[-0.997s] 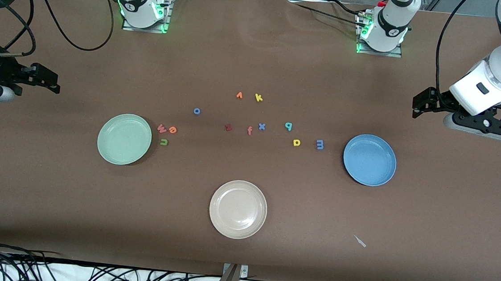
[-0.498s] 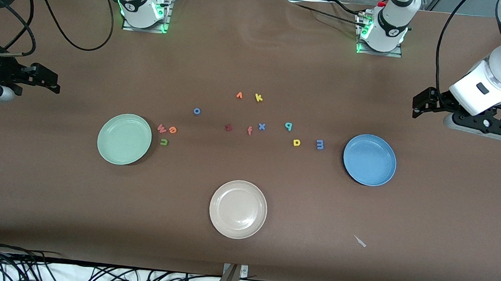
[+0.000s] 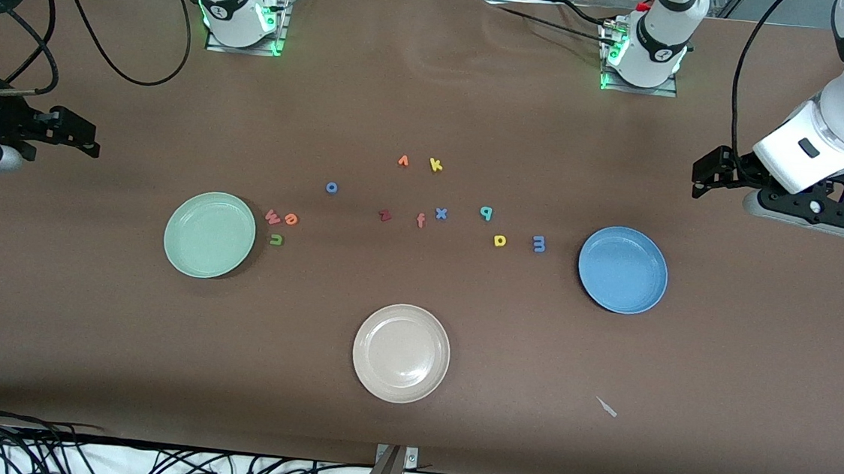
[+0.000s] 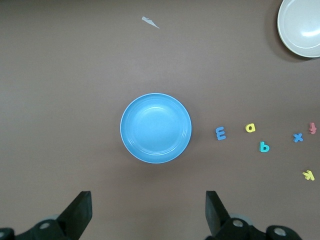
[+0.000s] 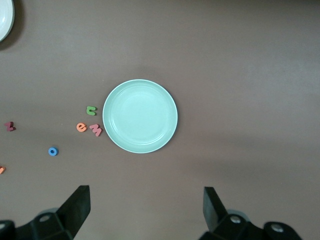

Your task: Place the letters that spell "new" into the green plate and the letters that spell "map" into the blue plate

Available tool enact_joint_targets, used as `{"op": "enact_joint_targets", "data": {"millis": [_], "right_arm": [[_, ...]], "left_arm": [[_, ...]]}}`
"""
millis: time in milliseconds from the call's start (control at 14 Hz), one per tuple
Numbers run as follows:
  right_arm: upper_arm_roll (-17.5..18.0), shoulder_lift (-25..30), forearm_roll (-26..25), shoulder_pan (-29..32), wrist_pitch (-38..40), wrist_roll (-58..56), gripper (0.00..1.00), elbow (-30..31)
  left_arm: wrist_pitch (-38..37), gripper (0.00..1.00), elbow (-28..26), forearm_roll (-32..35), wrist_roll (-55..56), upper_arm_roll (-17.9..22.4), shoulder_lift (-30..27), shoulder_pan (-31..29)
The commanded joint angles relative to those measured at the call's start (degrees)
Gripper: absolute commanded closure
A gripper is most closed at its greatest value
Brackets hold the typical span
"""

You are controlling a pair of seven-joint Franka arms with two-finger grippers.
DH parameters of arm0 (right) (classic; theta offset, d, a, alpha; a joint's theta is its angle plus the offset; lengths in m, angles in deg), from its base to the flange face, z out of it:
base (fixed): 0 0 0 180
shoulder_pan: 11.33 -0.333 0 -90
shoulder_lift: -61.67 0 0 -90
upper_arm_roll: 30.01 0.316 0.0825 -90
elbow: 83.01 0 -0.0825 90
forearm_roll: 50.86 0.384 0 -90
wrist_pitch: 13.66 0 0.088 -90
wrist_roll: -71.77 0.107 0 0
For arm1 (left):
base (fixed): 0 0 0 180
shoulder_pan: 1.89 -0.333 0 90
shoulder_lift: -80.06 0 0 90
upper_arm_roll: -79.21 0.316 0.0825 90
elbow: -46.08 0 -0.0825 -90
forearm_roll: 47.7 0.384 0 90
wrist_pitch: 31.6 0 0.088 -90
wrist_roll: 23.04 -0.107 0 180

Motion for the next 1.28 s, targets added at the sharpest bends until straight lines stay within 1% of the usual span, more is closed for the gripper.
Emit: {"op": "enact_joint_targets", "data": {"millis": [0,1210], "right_arm": [[-0.1,0.46,1.14,0.25,1.08,-0.48,0.0,-0.26],[-0.01,0.37,1.58,0.25,0.99,0.05,0.0,-0.52]], "left_arm": [[-1.04,0.0,0.82,1.45,-0.45,-0.1,0.09,0.23],[-1.04,0.0,0.82,1.54,-0.54,-0.89,0.09,0.23]]}}
